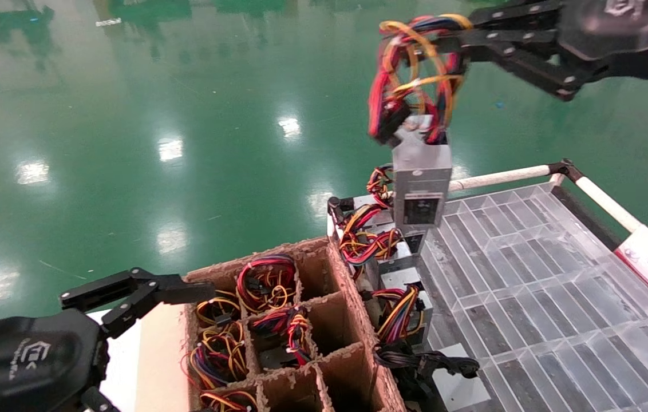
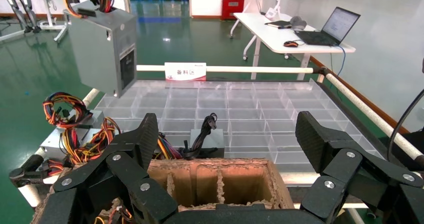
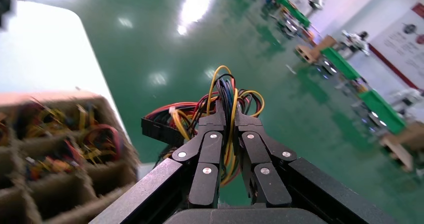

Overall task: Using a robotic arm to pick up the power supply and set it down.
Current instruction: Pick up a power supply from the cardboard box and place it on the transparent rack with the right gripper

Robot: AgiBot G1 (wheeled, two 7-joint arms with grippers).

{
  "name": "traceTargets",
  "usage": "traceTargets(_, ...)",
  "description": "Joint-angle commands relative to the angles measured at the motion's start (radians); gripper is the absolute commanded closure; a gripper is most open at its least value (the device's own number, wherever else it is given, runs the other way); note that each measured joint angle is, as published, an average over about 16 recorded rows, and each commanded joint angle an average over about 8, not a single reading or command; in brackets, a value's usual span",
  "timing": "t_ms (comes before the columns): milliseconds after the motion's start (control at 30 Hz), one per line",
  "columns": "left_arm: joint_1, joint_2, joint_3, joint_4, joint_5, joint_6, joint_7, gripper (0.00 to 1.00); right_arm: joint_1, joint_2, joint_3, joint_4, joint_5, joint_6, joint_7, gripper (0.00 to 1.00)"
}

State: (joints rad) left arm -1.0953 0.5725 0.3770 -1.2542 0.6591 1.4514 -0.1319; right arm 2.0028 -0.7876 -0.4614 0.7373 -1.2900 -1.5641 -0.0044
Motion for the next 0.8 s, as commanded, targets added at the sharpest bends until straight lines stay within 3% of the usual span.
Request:
traceTargets(33, 0.000, 0.000, 0.000, 0.000, 0.000, 0.000, 0.000, 0.00, 0.032, -0.001, -0.013, -0.059, -0.025, -0.004, -0.048, 1.00)
traceTargets(300, 0.000, 0.000, 0.000, 0.000, 0.000, 0.000, 0.000, 0.00, 0.066, -0.022, -0.076, -0.259, -0.070, -0.015, -0.186, 1.00)
traceTargets(800, 0.000, 0.000, 0.000, 0.000, 0.000, 0.000, 0.000, 0.00, 0.069, -0.118, -0.162, -0.502, -0.136, 0.027, -0.391, 1.00)
